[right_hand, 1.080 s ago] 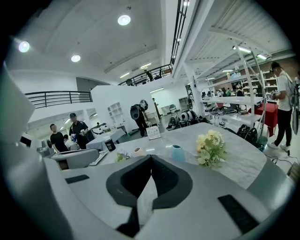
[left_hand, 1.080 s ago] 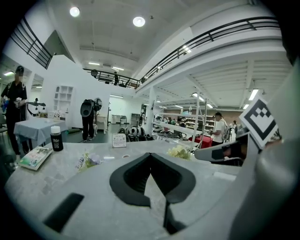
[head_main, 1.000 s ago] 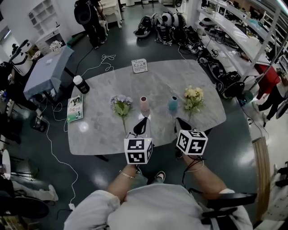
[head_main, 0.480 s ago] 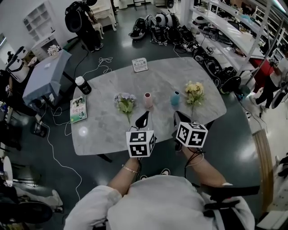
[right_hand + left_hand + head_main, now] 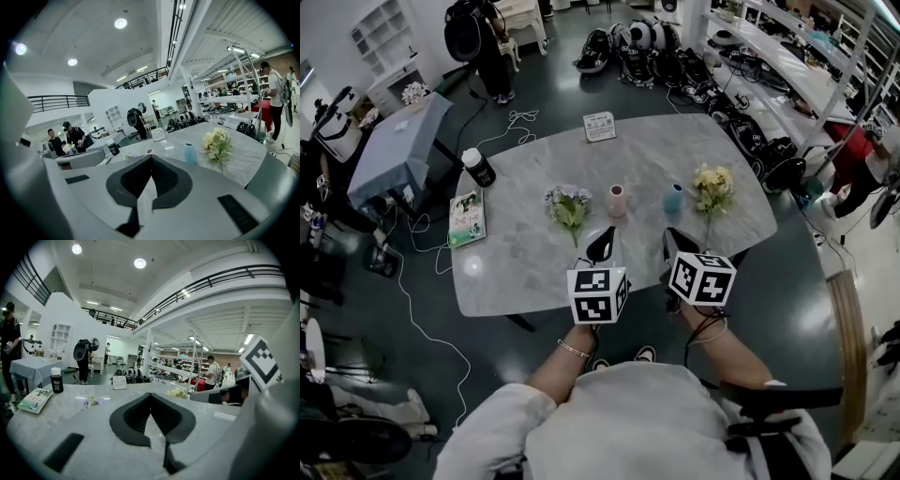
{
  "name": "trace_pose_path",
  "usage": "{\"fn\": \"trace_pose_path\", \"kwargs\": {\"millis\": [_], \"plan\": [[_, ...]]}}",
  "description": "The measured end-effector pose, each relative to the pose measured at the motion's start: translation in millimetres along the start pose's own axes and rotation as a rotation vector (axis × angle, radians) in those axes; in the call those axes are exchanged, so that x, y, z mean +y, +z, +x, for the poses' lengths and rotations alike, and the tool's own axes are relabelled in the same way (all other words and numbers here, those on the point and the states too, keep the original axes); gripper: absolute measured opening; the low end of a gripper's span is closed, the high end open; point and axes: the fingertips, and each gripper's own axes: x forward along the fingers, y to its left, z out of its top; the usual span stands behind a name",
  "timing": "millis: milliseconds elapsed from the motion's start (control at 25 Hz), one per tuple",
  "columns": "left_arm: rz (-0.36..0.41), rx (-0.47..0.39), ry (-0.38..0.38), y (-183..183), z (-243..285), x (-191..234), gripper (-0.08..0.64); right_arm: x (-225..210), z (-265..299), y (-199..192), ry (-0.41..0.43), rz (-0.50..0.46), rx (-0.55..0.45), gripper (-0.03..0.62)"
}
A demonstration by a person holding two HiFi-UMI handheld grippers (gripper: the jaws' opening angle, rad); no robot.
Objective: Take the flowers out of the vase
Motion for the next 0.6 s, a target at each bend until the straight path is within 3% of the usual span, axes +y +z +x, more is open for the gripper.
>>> {"fn": "trace_pose_path", "kwargs": {"millis": [600], "plan": [[-0.007, -0.004, 0.004, 2.7, 2.9, -2.7, 0.009, 6.8, 3.4, 3.5, 0.023, -0.045, 0.002, 0.005]]}}
